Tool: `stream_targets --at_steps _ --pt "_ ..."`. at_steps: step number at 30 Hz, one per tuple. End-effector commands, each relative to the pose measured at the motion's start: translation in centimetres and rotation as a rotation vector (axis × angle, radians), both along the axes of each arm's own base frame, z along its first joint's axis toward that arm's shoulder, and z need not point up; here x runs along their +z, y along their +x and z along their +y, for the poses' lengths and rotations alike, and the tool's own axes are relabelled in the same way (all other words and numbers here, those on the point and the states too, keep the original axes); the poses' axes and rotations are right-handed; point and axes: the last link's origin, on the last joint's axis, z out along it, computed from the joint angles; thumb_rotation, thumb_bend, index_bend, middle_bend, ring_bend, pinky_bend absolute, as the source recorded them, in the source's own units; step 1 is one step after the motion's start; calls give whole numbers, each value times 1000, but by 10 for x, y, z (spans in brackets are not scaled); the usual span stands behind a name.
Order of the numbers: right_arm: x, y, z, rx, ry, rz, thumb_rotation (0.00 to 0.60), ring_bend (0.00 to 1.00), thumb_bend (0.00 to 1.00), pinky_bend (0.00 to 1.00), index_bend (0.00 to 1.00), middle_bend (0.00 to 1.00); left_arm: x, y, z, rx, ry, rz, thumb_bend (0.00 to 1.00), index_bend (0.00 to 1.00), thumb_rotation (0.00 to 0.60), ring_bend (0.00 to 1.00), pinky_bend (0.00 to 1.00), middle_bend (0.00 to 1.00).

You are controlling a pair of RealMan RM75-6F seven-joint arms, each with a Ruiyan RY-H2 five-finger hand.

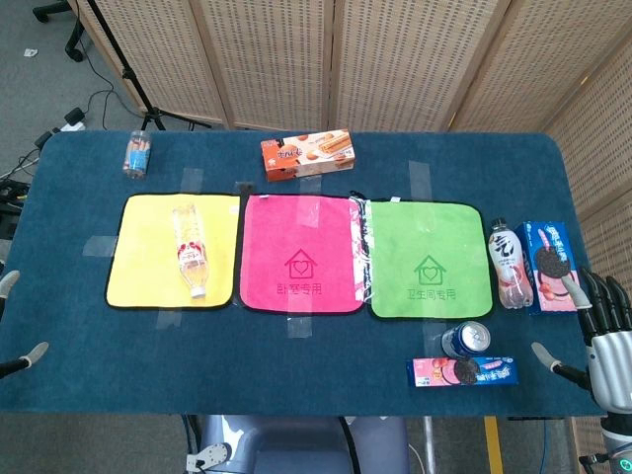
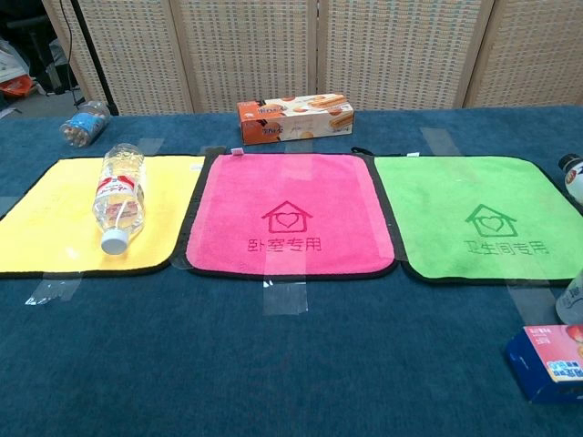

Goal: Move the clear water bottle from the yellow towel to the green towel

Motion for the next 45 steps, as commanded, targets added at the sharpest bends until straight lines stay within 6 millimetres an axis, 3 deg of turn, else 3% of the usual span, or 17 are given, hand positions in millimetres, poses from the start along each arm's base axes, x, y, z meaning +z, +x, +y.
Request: stream_targets --at_steps 1,6,8,11,12,14,15,18,23,26,35,45 --pt "0 0 0 -1 2 -3 600 0 0 0 0 0 0 0 0 2 0 1 89 0 600 0 0 0" --pt "1 0 0 -7 5 -8 600 0 0 0 0 0 -2 -2 2 12 -13 -1 98 0 600 0 0 0" --pt "0 -1 0 -14 7 -6 600 0 0 0 0 0 -3 -3 5 20 -21 -7 164 0 600 0 0 0" --pt "0 -4 -1 -42 14 9 600 0 0 0 0 0 -8 -7 16 46 -42 -39 502 0 600 0 0 0" --pt "0 -5 -2 -49 13 11 600 0 0 0 0 0 -11 -7 23 49 -61 -59 688 0 600 0 0 0" --pt "1 -5 -4 -54 17 7 600 0 0 0 0 0 -21 -5 37 45 -114 -142 933 0 600 0 0 0" --pt "1 -5 -5 -56 20 5 600 0 0 0 0 0 -25 -4 43 48 -145 -196 994 0 600 0 0 0" --pt "0 -6 -6 -60 34 0 600 0 0 0 0 0 -37 -3 71 81 -252 -344 1000 0 600 0 0 0" --pt "0 -7 -8 -62 45 -11 600 0 0 0 0 0 -51 0 116 154 -307 -377 1000 0 600 0 0 0" --pt "0 -7 -8 -63 47 -17 600 0 0 0 0 0 -62 9 133 205 -338 -522 1000 0 600 0 0 0" --pt "-1 -8 -11 -65 63 -21 600 0 0 0 0 0 -87 22 168 273 -364 -811 1000 0 600 0 0 0" --pt "1 -9 -11 -67 63 -27 600 0 0 0 0 0 -124 46 197 299 -388 -916 1000 0 600 0 0 0"
